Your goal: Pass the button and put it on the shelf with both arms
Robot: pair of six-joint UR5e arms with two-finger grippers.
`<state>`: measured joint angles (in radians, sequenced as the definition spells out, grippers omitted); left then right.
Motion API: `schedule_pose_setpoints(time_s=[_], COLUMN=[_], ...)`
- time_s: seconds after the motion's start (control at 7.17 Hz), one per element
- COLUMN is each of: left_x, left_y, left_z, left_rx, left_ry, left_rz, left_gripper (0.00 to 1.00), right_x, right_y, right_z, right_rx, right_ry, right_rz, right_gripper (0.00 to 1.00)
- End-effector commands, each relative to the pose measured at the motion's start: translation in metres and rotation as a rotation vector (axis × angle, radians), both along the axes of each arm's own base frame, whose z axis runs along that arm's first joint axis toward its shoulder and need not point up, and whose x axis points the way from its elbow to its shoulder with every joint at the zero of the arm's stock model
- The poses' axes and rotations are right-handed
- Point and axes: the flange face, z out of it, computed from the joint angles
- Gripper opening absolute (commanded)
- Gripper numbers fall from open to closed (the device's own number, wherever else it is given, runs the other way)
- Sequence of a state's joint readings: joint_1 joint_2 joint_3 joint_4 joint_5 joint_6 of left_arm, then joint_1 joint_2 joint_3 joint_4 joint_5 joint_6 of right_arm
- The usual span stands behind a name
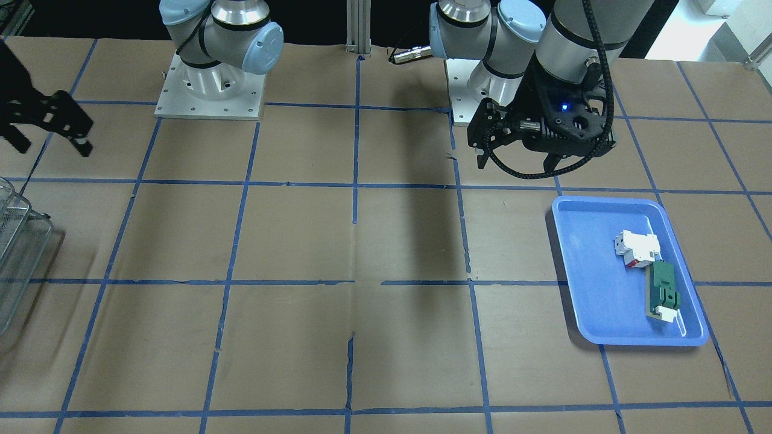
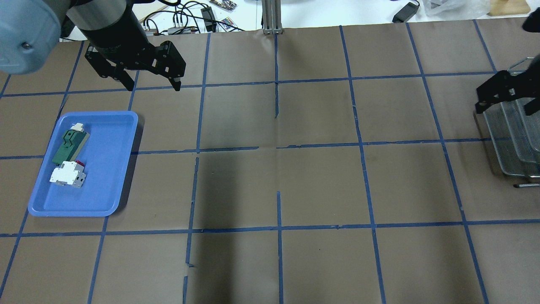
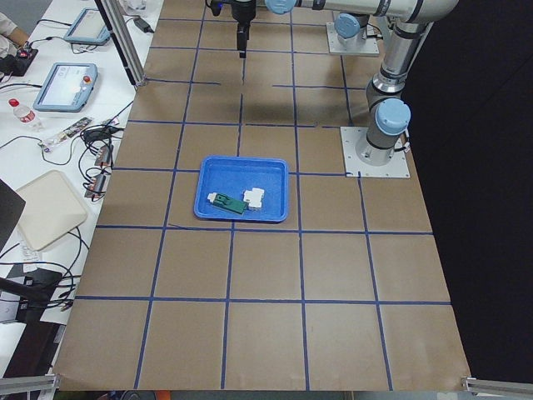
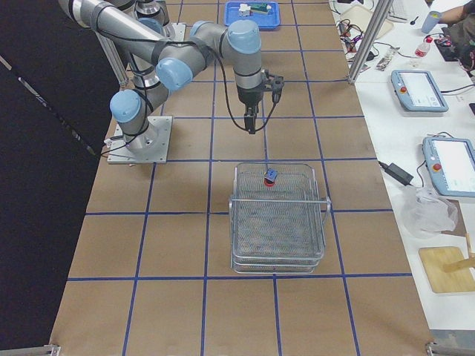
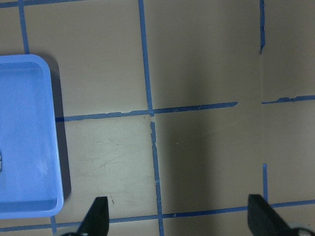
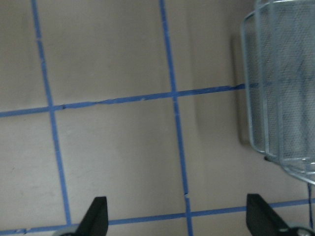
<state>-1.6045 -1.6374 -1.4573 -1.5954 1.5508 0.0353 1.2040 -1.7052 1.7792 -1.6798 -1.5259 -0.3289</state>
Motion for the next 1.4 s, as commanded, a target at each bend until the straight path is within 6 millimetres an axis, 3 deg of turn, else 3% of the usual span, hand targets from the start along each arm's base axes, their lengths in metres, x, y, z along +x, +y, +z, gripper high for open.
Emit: schedule_pose_setpoints(time_s=[0.0, 0.14, 0.28, 0.56, 0.7, 0.98, 1.26], left_x=[0.000, 0.000, 0.002, 0.002, 0.002, 0.003, 0.003], left_y=[0.001, 0.001, 0.002, 0.002, 0.002, 0.002, 0.003], left_z=[0.001, 0.001, 0.002, 0.002, 0.002, 0.002, 0.004], left_rx=[-0.004, -0.002, -0.004, -0.004, -0.004, -0.004, -0.007], left_ry=[-0.001, 0.000, -0.001, -0.001, -0.001, -0.001, -0.001], left_rz=[0.000, 0.000, 0.003, 0.003, 0.003, 0.005, 0.006], left_gripper=[1.00, 1.00, 1.00, 1.00, 1.00, 1.00, 1.00], right_x=[0.093, 0.125, 0.137, 0.141, 0.141, 0.141, 0.140], right_y=[0.013, 0.025, 0.039, 0.072, 0.076, 0.062, 0.019], right_z=[-0.002, -0.001, -0.004, 0.008, 0.012, 0.019, 0.032], right_rx=[0.036, 0.033, 0.036, 0.015, 0.044, 0.027, 0.029], right_ry=[-0.010, -0.008, -0.008, -0.007, -0.013, -0.009, -0.009], right_rz=[0.102, 0.166, 0.187, 0.169, 0.168, 0.170, 0.175], right_gripper=[1.00, 1.00, 1.00, 1.00, 1.00, 1.00, 1.00])
